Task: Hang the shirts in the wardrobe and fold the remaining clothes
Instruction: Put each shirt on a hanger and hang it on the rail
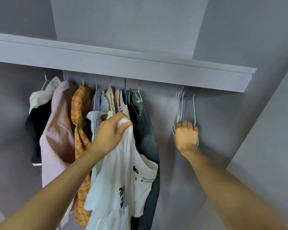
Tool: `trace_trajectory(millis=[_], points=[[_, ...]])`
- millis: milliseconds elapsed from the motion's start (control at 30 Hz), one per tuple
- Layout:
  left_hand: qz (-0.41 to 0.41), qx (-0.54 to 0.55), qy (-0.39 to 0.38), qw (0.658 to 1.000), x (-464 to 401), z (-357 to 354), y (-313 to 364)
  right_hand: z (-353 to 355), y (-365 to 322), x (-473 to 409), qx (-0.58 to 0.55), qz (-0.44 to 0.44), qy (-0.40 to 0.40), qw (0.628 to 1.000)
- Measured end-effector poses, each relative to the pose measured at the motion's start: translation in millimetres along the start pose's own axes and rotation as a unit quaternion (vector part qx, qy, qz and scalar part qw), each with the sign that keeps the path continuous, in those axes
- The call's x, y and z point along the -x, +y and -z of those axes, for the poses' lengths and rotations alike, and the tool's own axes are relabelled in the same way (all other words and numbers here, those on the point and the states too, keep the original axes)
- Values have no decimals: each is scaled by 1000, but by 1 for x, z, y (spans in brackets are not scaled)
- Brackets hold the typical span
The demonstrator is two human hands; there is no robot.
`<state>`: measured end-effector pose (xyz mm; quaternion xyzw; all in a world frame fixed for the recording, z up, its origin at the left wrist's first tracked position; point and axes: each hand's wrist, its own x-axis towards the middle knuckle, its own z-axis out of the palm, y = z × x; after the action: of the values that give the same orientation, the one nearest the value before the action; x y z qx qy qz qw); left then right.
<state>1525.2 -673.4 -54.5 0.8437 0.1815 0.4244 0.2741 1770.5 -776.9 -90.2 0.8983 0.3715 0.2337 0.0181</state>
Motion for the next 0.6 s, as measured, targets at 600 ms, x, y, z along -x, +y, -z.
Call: trace_trajectory(millis=[600], points=[[31, -17, -80, 996, 18, 31, -17, 38, -15, -8, -86, -28, 56, 994]])
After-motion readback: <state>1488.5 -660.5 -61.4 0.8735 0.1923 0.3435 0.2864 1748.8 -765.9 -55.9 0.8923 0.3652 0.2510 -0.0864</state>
